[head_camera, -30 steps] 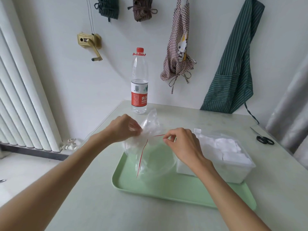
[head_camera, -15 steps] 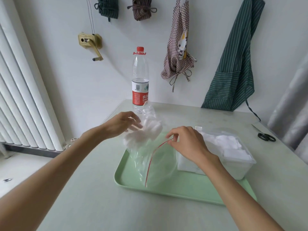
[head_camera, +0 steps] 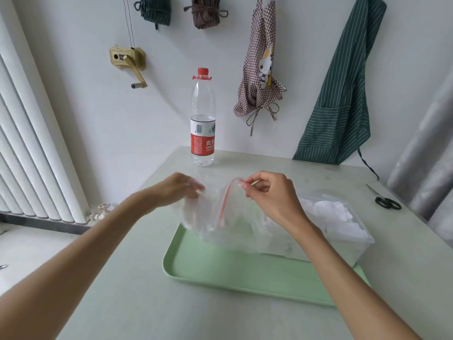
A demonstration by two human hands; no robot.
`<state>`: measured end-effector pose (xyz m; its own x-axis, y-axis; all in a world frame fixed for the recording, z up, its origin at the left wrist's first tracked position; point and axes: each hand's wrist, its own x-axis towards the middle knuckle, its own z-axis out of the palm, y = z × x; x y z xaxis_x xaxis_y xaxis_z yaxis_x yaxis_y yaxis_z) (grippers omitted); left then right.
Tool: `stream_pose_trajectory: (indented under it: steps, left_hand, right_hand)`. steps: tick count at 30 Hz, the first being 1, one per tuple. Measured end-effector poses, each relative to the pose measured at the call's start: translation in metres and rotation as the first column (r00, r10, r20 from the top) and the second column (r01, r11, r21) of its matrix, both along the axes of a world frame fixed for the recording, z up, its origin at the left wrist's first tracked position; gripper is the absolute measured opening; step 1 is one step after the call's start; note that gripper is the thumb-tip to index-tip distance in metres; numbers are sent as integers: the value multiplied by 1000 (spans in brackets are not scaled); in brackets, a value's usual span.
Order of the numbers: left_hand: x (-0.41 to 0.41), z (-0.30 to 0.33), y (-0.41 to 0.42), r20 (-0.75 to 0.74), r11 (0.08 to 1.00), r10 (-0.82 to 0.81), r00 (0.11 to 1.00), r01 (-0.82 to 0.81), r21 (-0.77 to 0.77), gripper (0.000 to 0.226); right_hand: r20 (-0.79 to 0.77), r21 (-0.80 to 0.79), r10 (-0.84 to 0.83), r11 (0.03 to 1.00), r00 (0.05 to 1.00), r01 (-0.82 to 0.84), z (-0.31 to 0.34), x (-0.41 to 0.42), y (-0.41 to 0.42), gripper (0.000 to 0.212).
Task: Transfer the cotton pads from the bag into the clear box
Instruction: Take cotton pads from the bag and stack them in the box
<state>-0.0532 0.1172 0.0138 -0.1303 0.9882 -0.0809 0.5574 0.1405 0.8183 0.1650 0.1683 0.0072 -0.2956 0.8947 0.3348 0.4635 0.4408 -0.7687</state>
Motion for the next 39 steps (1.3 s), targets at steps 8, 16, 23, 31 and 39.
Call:
stream_pose_trajectory:
  steps: [8, 16, 23, 31, 39]
  left_hand:
    - [18, 18, -43, -247, 994, -50, 968, 72, 80, 80]
    - [-18, -39, -35, -650, 995, 74, 756, -96, 1, 49]
    - [-9, -74, -18, -335, 916, 378, 863, -295, 273, 21]
    - [-16, -76, -22, -462, 797, 524, 715, -220, 563, 33]
    - [-26, -73, -28, -725, 900, 197, 660, 171, 400, 44]
  right_hand:
    - [74, 36, -101, 994, 992, 99, -7, -23, -16, 8]
    - [316, 82, 82, 990, 945, -113, -19, -38, -36, 26]
    - [504, 90, 64, 988, 861, -126, -42, -41, -43, 14]
    - [609, 182, -122, 983, 783, 11, -53, -70, -33, 44]
    - [608, 219, -144, 976, 781, 9, -60, -71, -26, 37]
